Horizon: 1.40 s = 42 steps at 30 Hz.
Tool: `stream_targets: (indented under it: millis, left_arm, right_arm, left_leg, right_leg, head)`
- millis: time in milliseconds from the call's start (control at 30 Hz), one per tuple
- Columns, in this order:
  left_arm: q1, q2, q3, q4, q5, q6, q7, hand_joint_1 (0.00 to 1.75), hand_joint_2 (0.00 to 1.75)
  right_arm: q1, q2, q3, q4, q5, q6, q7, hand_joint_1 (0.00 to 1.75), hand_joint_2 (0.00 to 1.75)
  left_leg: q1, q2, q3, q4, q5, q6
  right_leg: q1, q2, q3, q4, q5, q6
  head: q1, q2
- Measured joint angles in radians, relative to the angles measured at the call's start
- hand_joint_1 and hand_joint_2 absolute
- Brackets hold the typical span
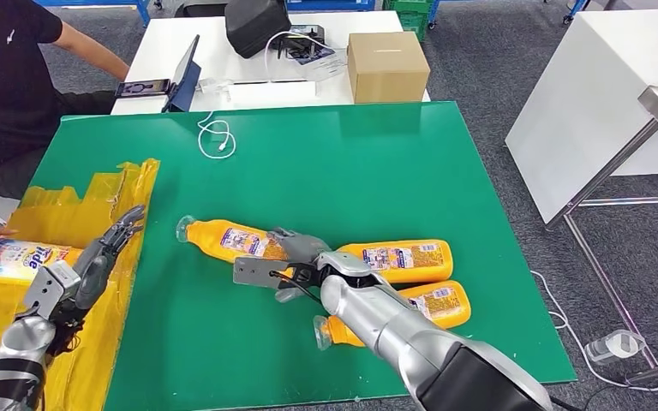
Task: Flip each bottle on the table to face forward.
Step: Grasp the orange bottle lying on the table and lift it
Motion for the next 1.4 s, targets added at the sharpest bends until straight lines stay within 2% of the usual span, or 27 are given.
stream_targets:
  millis: [100,133,567,1033,1067,1100,1167,1200,1233,1400]
  left_arm:
    - [-0.01,-0.008,-0.005,0.001,-0.007,0.008,0.0,0.0,0.0]
    - [-0.013,-0.01,-0.006,0.001,-0.007,0.009,0.0,0.0,0.0]
    - [-0.051,-0.04,-0.037,0.014,-0.015,0.015,0.0,0.0,0.0]
    - [-0.077,-0.074,-0.059,0.014,-0.014,0.016,0.0,0.0,0.0]
    - [-0.078,-0.075,-0.06,0.014,-0.014,0.016,0.0,0.0,0.0]
    - [-0.079,-0.076,-0.062,0.014,-0.014,0.016,0.0,0.0,0.0]
    - [-0.08,-0.079,-0.064,0.014,-0.014,0.016,0.0,0.0,0.0]
    - [-0.081,-0.08,-0.065,0.014,-0.014,0.016,0.0,0.0,0.0]
    - [-0.082,-0.081,-0.066,0.014,-0.015,0.016,0.0,0.0,0.0]
    - [-0.104,-0.099,-0.071,0.024,-0.034,0.033,0.0,0.0,0.0]
  right_arm:
    - [0.005,0.009,0.0,0.014,0.016,0.012,0.023,1.46,1.75]
    - [0.006,0.012,0.0,0.018,0.018,0.015,0.028,1.75,1.75]
    - [0.017,0.032,-0.001,0.054,0.031,0.006,0.071,1.75,1.75]
    - [0.025,0.037,0.015,0.066,0.103,0.025,0.145,1.75,1.75]
    - [0.025,0.037,0.016,0.066,0.103,0.025,0.146,1.66,1.75]
    - [0.025,0.037,0.017,0.067,0.103,0.025,0.146,1.3,1.75]
    - [0.025,0.037,0.02,0.067,0.107,0.027,0.148,0.43,1.75]
    - [0.025,0.037,0.022,0.068,0.113,0.035,0.154,0.08,1.75]
    - [0.025,0.037,0.026,0.069,0.126,0.047,0.165,0.0,1.75]
    - [0.03,0.037,0.077,0.082,0.224,0.159,0.224,0.0,1.75]
  left_leg:
    - [0.0,0.0,0.0,0.0,0.0,0.0]
    - [0.0,0.0,0.0,0.0,0.0,0.0]
    - [0.0,0.001,0.006,0.0,0.0,0.0]
    - [0.0,0.001,0.014,0.0,0.0,0.0]
    - [0.0,0.001,0.014,0.0,0.0,0.0]
    - [0.0,0.001,0.014,0.0,0.0,0.0]
    - [0.0,0.001,0.015,0.0,0.0,0.0]
    - [0.0,0.001,0.016,0.0,0.0,0.0]
    - [0.0,0.001,0.016,0.0,0.0,0.0]
    - [0.0,0.0,0.018,-0.001,-0.001,0.0]
  right_leg:
    - [0.0,0.0,0.0,0.0,0.0,0.0]
    - [0.0,0.0,0.0,0.0,0.0,0.0]
    - [0.0,0.001,0.004,0.0,0.0,0.0]
    - [0.0,0.001,0.012,-0.001,0.0,0.0]
    - [0.0,0.001,0.013,-0.001,0.0,0.0]
    - [0.0,0.001,0.013,-0.001,0.0,0.0]
    - [0.0,0.001,0.013,-0.001,0.0,0.0]
    - [0.0,0.001,0.013,-0.001,0.0,0.0]
    - [0.0,0.001,0.013,-0.001,0.0,0.0]
    - [0.0,0.001,0.01,-0.001,0.0,-0.001]
  head:
    - [0.0,0.0]
    - [0.0,0.0]
    - [0.0,0.0]
    - [0.0,0.0]
    - [0.0,0.0]
    - [0.0,0.0]
    - [0.0,0.0]
    - [0.0,0.0]
    - [0.0,0.0]
    - [-0.001,0.0]
